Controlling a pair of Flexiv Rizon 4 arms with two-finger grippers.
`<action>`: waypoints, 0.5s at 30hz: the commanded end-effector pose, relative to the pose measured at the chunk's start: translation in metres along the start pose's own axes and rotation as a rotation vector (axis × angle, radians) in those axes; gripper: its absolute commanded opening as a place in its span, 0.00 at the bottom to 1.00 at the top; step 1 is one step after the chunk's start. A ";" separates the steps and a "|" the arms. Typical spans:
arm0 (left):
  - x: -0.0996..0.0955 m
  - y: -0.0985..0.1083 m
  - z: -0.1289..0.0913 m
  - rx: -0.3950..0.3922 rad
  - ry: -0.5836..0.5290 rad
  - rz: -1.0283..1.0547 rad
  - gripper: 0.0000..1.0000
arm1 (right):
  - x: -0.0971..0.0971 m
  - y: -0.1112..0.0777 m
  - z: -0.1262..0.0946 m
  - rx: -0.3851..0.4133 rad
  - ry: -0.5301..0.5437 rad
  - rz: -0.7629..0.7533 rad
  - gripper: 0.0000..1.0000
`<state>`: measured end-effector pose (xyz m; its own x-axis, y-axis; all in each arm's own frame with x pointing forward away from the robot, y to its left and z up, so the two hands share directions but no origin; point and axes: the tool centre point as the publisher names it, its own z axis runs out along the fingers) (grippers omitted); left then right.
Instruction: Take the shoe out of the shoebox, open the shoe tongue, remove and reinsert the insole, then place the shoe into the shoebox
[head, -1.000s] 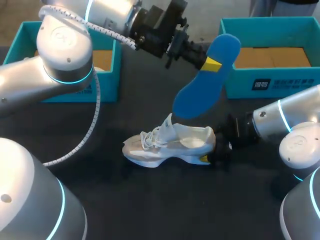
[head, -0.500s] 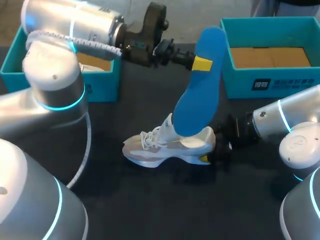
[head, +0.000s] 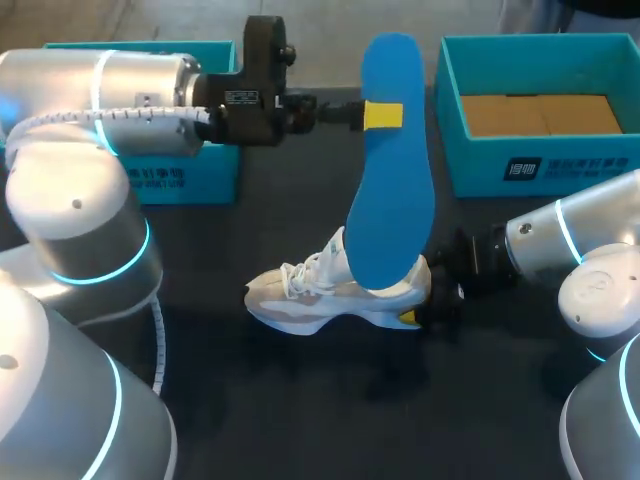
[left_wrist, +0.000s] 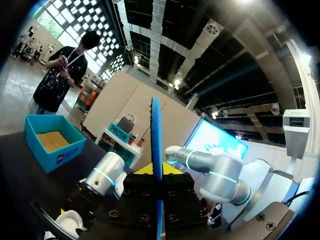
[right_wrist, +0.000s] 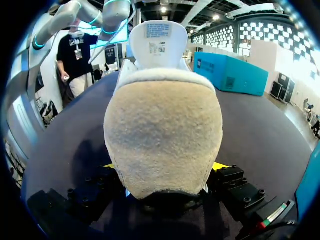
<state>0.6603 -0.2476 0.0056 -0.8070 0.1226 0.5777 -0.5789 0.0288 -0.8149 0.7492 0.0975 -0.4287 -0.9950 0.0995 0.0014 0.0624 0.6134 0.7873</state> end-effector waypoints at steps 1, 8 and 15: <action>0.008 -0.006 -0.008 0.024 -0.003 0.001 0.00 | 0.001 -0.002 0.005 0.005 -0.001 0.000 0.00; 0.023 -0.021 -0.011 0.022 0.031 -0.024 0.00 | 0.001 -0.002 0.005 0.005 -0.001 0.000 0.00; 0.047 -0.035 -0.011 0.106 0.058 -0.098 0.00 | 0.001 -0.002 0.005 0.005 -0.001 0.000 0.00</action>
<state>0.6523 -0.2322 0.0571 -0.7411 0.1919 0.6433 -0.6599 -0.0322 -0.7506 0.7492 0.0975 -0.4287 -0.9950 0.0995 0.0014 0.0624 0.6134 0.7873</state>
